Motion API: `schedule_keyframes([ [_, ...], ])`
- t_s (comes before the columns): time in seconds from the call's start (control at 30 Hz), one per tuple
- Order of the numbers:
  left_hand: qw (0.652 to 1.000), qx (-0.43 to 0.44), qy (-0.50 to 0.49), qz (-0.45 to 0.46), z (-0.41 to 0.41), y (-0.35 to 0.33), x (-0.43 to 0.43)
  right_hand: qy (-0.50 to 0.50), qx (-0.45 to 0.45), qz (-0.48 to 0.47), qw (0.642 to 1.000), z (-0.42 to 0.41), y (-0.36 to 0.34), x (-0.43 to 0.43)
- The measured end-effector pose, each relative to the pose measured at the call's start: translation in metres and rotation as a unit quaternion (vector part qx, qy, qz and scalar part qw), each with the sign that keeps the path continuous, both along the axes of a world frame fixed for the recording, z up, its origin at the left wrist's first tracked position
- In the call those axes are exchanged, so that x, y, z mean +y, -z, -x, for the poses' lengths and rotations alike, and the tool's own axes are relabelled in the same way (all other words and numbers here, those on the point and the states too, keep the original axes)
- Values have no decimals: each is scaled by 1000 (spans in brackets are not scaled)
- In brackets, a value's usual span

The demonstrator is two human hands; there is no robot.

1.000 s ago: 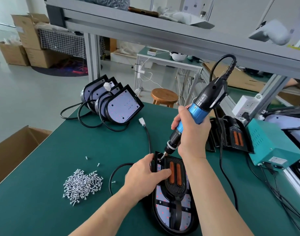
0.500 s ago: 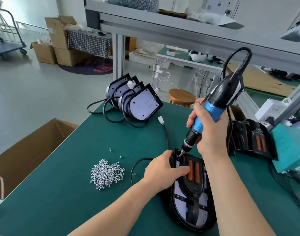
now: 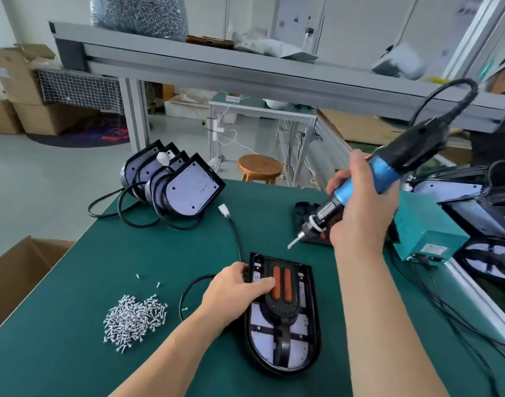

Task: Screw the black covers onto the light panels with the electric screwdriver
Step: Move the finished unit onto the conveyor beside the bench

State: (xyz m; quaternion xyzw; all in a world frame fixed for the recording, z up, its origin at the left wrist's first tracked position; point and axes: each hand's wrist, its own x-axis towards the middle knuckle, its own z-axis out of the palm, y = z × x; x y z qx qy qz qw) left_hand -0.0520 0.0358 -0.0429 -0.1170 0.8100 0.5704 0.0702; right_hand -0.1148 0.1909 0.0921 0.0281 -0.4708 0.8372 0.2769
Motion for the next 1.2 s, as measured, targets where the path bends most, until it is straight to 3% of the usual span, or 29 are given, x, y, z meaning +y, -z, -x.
schedule_keyframes([
  [0.13,1000,1,-7,0,2,1,-1,-33,-146,35,988,-5,30,54],
  [0.23,1000,-6,-7,13,2,-2,-1,-48,-287,57,955,-11,74,85],
  [0.3,1000,-12,-1,21,3,-6,-1,-47,-334,53,940,-18,102,95],
  [0.43,996,-8,1,94,4,-12,1,-14,-363,17,932,-30,134,100],
  [0.57,936,85,-30,340,2,-18,10,37,-372,-110,921,-34,140,89],
  [0.7,932,24,32,361,14,-26,9,114,-378,-258,882,-38,143,81],
  [0.8,944,-23,82,320,29,-31,1,150,-380,-324,853,-38,141,76],
  [0.93,979,-74,109,153,41,-35,-2,206,-307,-504,780,-51,136,66],
  [1.0,985,-86,93,114,43,-34,-3,167,-253,-577,759,-63,134,54],
  [1.1,991,-102,70,57,46,-30,-3,56,-279,-682,673,-75,134,33],
  [1.13,991,-110,64,42,46,-30,-2,36,-284,-693,662,-78,132,27],
  [1.2,991,-120,52,10,44,-29,-2,1,-283,-671,685,-79,129,18],
])
